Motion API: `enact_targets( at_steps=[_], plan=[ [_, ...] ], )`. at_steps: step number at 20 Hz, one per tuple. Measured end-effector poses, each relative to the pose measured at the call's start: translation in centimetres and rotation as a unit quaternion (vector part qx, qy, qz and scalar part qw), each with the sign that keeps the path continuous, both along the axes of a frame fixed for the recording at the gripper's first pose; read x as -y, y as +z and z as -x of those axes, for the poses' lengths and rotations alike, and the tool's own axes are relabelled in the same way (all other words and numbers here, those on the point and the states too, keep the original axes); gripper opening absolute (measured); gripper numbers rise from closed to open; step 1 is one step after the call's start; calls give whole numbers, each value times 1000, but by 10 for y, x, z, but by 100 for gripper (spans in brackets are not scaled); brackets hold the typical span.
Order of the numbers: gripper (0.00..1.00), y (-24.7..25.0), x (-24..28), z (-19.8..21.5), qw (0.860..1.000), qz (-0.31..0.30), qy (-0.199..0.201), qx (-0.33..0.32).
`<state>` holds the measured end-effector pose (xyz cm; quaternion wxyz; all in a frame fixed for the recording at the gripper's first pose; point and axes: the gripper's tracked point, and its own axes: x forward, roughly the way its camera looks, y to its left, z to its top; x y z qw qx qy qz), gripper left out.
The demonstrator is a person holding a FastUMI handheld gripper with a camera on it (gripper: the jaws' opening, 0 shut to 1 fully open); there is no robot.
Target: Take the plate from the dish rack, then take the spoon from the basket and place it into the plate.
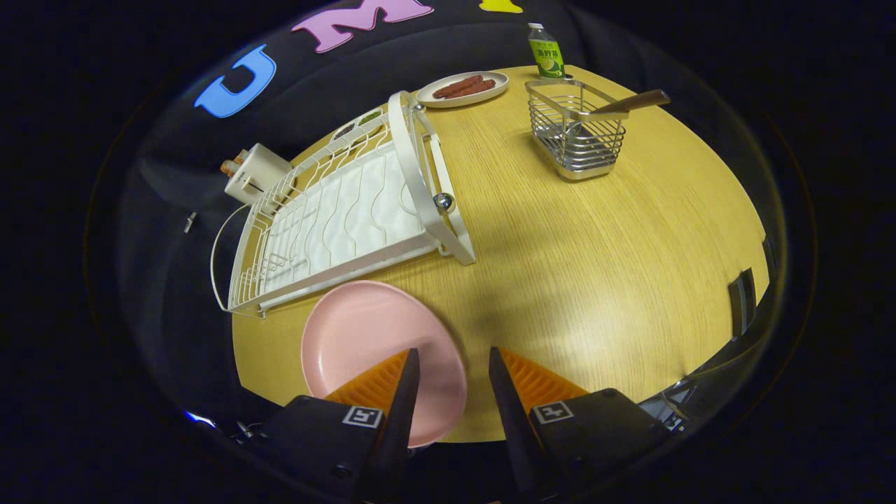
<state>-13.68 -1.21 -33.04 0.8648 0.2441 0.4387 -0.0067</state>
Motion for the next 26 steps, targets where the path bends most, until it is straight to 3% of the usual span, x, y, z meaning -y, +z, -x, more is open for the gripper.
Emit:
enact_targets(
  at_steps=[5,8,13,17,23,26],
  plan=[
    [83,60,25,-3,995,-1,31,94],
    [89,108,62,-10,984,36,49,169],
    [89,164,142,-38,952,153,70,256],
    [89,162,192,-67,950,173,61,254],
    [83,113,234,-93,960,172,76,206],
    [58,90,234,-102,965,161,88,189]
  ],
)
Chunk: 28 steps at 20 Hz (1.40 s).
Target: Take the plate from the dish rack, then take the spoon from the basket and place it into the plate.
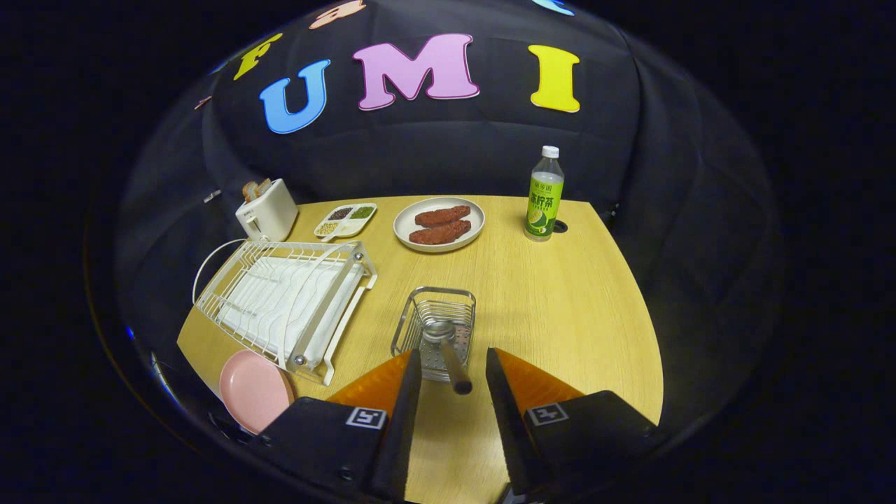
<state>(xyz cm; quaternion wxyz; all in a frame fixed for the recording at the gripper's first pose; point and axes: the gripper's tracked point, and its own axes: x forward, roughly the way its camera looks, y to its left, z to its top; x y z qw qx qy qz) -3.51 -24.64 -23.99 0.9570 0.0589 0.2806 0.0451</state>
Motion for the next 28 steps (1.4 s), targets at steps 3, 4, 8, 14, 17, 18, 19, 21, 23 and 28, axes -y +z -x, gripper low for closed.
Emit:
enact_targets(
  at_steps=[3,4,8,14,17,18,19,21,23,28],
  plan=[
    [56,-15,-4,0,1000,-2,14,-17],
    [50,-17,-5,2,1000,-6,17,-20],
    [24,-18,-5,-3,999,-31,8,-24],
    [11,-9,3,-6,998,-49,-18,-16],
    [11,4,5,-7,998,-52,-22,-7],
    [11,10,5,-7,998,-53,-22,-2],
    [11,18,4,-9,998,-57,-26,5],
    [11,35,4,-13,997,-69,-33,22],
    [11,52,4,-15,996,-70,-38,34],
    [11,102,-3,1,994,-71,-43,65]
  ],
)
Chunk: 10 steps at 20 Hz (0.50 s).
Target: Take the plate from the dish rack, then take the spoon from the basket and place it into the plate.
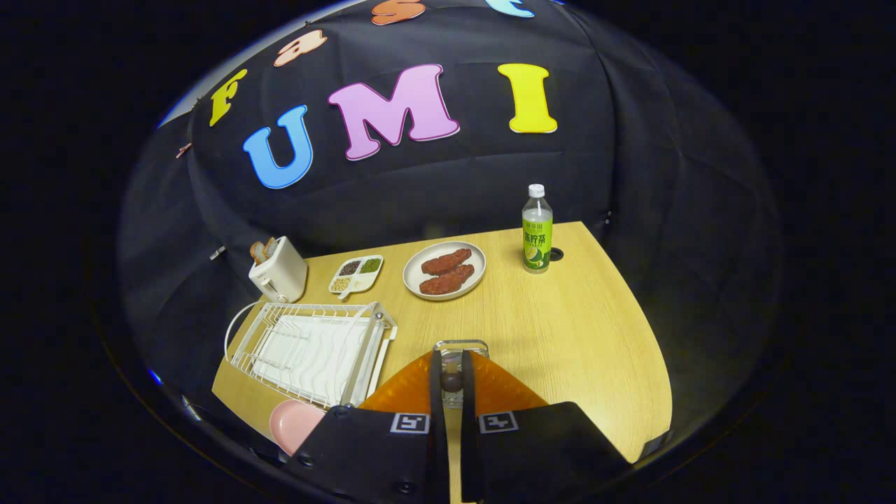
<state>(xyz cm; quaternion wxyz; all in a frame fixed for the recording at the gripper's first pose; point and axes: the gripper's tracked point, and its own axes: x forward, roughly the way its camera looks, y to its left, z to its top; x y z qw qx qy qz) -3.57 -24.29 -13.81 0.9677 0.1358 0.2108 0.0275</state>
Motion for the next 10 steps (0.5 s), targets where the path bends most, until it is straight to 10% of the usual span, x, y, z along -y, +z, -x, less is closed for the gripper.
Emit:
enact_targets(
  at_steps=[10],
  plan=[
    [11,63,-81,62,997,-33,41,55]
  ],
)
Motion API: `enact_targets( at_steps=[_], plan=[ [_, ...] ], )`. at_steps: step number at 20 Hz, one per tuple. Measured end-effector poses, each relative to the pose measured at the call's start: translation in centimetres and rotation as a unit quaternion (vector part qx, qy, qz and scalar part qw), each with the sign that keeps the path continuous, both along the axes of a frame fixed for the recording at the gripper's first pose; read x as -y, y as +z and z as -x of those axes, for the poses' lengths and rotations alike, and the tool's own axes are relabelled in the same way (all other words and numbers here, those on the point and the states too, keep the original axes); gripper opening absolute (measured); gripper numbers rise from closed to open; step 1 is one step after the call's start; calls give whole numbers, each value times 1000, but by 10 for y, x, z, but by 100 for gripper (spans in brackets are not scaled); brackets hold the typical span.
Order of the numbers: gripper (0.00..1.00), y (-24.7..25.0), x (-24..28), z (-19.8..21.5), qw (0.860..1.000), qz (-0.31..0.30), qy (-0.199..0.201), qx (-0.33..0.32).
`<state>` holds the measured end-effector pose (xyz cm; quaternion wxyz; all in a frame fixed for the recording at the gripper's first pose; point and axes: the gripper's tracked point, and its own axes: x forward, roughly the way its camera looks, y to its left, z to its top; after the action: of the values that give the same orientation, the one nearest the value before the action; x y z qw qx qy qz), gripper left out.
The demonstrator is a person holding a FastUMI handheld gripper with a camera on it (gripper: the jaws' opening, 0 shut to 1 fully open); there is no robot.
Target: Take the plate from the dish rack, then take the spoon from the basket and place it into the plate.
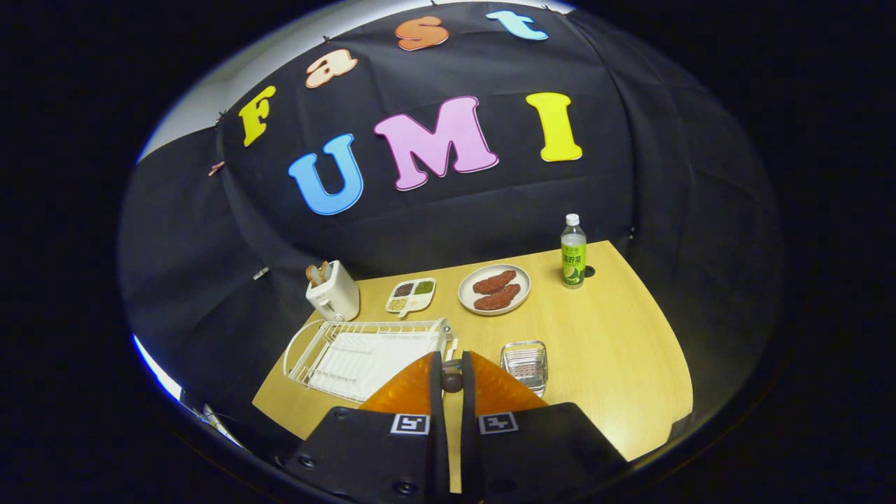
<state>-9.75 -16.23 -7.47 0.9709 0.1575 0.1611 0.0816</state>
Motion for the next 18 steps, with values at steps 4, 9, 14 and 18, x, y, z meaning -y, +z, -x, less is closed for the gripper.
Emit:
enact_targets(
  at_steps=[4,9,14,18],
  plan=[
    [11,7,-65,22,999,10,46,21],
    [11,-11,-149,38,993,19,114,13],
    [11,-62,-204,34,987,44,155,-18],
    [11,-109,-231,22,984,55,166,-42]
  ],
)
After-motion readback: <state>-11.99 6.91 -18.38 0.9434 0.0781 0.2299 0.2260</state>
